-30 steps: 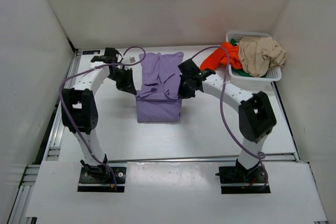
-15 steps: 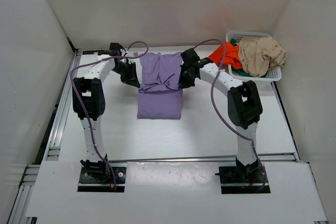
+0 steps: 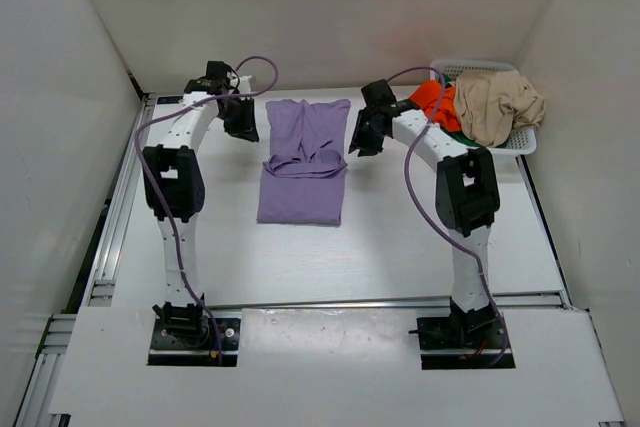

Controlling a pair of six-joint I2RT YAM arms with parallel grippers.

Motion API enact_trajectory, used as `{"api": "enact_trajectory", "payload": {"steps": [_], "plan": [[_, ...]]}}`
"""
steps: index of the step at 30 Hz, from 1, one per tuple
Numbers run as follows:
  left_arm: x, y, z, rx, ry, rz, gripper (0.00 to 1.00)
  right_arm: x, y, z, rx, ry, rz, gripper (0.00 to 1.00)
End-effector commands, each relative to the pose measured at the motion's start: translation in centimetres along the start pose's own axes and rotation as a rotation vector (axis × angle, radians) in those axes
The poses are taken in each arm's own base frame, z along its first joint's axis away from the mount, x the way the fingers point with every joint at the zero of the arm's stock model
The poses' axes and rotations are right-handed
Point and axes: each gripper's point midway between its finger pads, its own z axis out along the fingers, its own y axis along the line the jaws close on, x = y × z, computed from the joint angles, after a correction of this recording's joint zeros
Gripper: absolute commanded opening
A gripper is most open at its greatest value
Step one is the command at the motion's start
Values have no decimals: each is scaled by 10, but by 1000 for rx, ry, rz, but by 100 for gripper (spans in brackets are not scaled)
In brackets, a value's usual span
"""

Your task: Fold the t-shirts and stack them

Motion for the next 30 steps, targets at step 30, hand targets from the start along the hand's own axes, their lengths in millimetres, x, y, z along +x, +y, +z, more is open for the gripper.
{"api": "enact_trajectory", "payload": {"steps": [30], "plan": [[82, -146, 37, -13, 163, 328, 20, 181, 30, 8, -154, 244, 338, 0]]}}
